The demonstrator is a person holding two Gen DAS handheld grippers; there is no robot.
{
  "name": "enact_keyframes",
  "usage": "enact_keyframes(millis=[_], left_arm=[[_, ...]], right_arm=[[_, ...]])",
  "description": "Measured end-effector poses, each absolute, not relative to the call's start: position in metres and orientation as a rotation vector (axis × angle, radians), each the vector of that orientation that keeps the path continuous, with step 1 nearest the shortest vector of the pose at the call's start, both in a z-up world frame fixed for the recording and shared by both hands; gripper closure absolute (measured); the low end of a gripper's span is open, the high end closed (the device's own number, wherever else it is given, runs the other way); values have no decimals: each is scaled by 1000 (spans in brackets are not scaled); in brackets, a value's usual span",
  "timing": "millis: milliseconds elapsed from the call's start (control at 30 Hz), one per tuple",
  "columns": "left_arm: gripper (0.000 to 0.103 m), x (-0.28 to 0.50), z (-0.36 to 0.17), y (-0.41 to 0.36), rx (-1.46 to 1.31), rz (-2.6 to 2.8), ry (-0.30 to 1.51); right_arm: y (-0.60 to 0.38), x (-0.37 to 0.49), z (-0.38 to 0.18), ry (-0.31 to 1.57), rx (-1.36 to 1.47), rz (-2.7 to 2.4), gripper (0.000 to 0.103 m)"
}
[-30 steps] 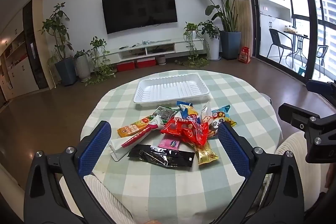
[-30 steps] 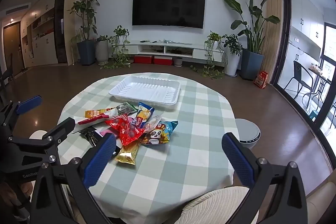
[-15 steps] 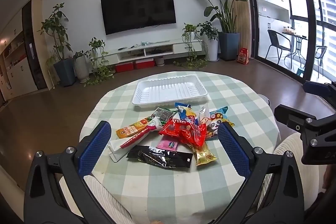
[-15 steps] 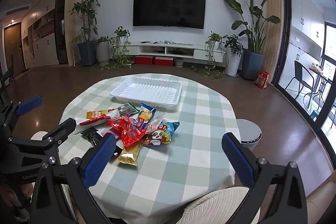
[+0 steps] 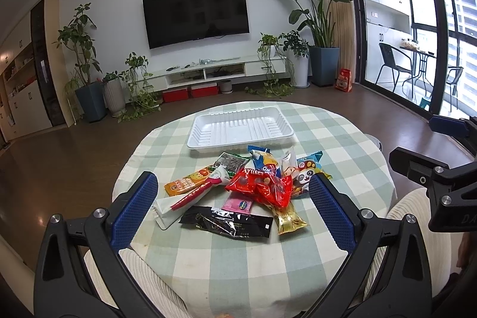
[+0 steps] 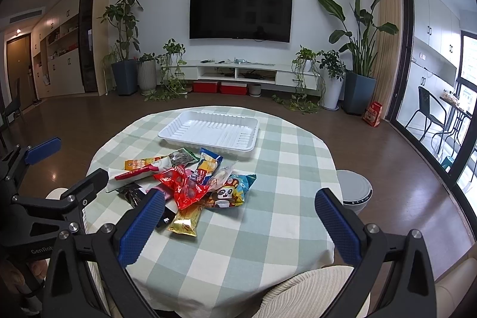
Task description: Organize snacks
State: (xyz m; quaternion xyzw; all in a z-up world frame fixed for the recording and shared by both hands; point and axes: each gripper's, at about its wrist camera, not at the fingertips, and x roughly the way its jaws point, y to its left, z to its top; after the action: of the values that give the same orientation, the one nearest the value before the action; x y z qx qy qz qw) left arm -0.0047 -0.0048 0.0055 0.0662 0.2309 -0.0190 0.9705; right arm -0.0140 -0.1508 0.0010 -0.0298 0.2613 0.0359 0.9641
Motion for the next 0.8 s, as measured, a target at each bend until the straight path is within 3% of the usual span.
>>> enact_keyframes(millis=[800], left_arm=[[0,-8,8,-7,128,-40,465]], right_arm=[[-150,-14,0,526,-57,74,0]])
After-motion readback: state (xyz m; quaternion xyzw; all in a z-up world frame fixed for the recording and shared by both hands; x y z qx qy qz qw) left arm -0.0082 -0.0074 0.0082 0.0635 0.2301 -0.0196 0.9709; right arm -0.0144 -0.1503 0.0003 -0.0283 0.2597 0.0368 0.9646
